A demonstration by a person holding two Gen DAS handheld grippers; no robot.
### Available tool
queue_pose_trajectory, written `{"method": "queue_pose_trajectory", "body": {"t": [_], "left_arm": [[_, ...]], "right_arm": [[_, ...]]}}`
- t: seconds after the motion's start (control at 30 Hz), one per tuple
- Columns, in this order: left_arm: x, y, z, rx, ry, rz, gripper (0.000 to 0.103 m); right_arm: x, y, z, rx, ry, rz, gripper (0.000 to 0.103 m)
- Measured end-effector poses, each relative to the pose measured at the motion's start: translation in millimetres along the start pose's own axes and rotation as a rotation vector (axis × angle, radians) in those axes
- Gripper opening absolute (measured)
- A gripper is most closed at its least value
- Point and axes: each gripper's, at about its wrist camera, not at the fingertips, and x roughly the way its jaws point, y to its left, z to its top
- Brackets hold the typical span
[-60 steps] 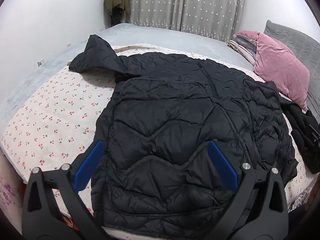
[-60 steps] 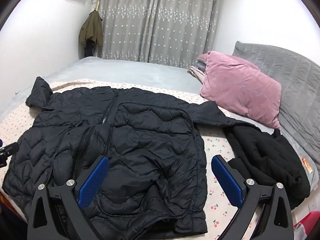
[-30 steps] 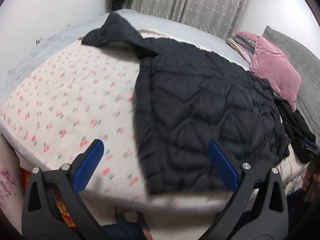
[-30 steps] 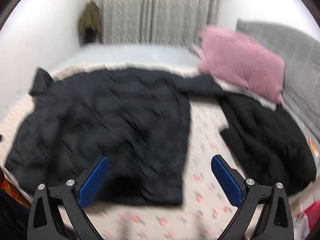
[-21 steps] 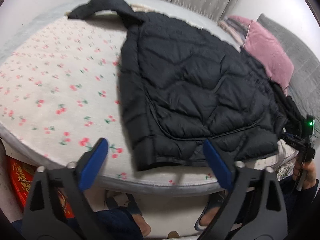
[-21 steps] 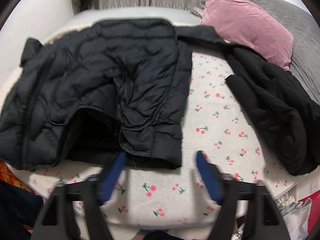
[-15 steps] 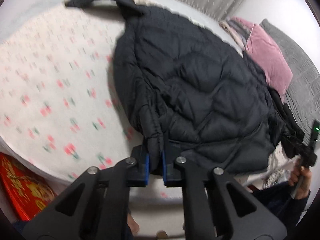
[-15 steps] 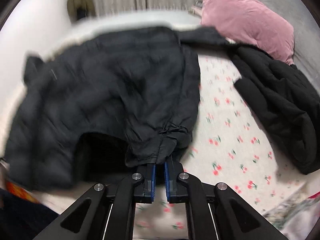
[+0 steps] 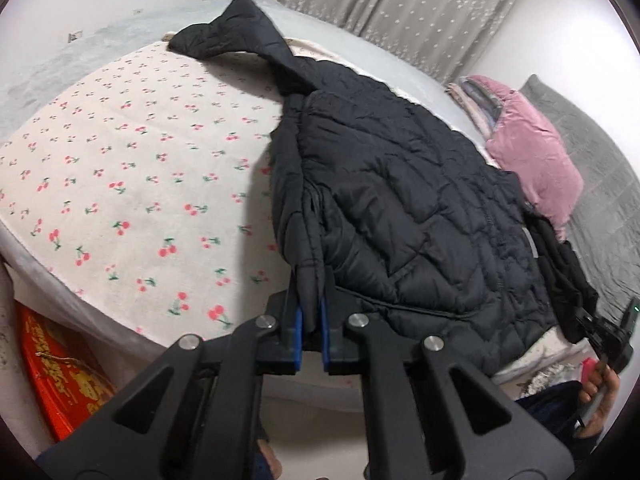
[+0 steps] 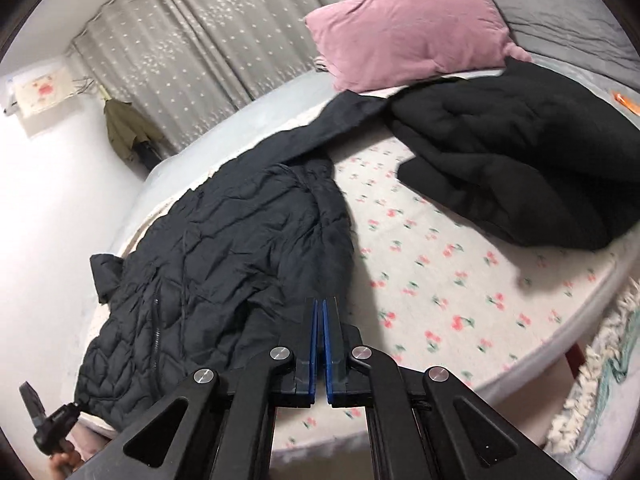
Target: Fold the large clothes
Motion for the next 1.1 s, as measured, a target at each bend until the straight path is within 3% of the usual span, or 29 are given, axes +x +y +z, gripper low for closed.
{"method": "queue_pose_trajectory", "body": {"t": [0.17,0.2,0.27,0.33,0.37,0.47,0.5,0.53,0.57,0.67,0.73,0.8,0.87,0.93,0.97,1.03,1.1], "left_arm": [[1.8,5.8,7.2,-0.025,-0.003,0.022,0.008],[2.9,6.8,9.8,-0.028,-0.007,0.031,0.008],[5.4,7.8,9.8,-0.036,0.002,0.036,0.008],[8.8,8.7,8.4,-0.041,0.01,0.035,0.008],[10.2,9.2,7.6,-0.042,0.012,0.035,0.008],[7.9,7.0,3.0,-0.038,0.012,0.037,0.008],[6.8,8.2,3.5,-0.043,0.009,0.033,0.008],[5.0,11.3,5.2,-0.059,0.004,0.021,0.008],[2.5,16.6,8.5,-0.084,-0.007,0.004,0.008],[-12.9,36.4,17.8,-0.162,-0.051,-0.006,0.008],[-10.1,34.8,17.5,-0.146,-0.008,-0.019,0.008],[-0.5,29.6,13.7,-0.136,0.061,-0.035,0.01],[0.1,35.5,13.5,-0.183,0.074,-0.042,0.019],[-11.7,40.5,17.6,-0.199,0.027,-0.009,0.041],[-18.6,41.8,20.4,-0.199,0.0,0.007,0.047],[-34.2,41.9,31.1,-0.199,-0.06,0.042,0.054],[-38.1,37.4,43.8,-0.197,-0.093,0.045,0.057]], "right_arm": [[13.4,3.6,0.5,-0.095,0.064,-0.028,0.004],[15.9,4.7,0.0,-0.105,0.073,-0.032,0.008],[25.7,5.4,0.1,-0.131,0.098,-0.049,0.026],[48.0,5.5,1.3,-0.143,0.142,-0.033,0.086],[59.8,5.3,0.8,-0.14,0.16,-0.057,0.088],[79.1,6.0,-4.4,-0.174,0.19,-0.101,0.087],[80.8,7.4,-5.6,-0.179,0.186,-0.088,0.078],[84.2,10.8,-7.1,-0.198,0.199,-0.052,0.029],[86.7,11.2,-8.3,-0.194,0.229,-0.022,0.002],[59.4,3.3,-5.9,-0.103,0.188,0.162,0.004],[38.2,-0.6,-4.6,-0.084,0.142,0.191,0.004],[36.3,-5.6,0.8,-0.087,0.123,0.121,0.004],[47.9,-10.2,3.4,-0.109,0.154,0.051,0.004],[59.8,-10.6,3.8,-0.121,0.233,0.052,0.008],[59.0,-6.4,5.1,-0.153,0.24,0.032,0.009],[46.9,6.5,15.5,-0.25,0.163,-0.054,0.015],[40.1,19.9,30.3,-0.274,0.086,-0.066,0.026]]}}
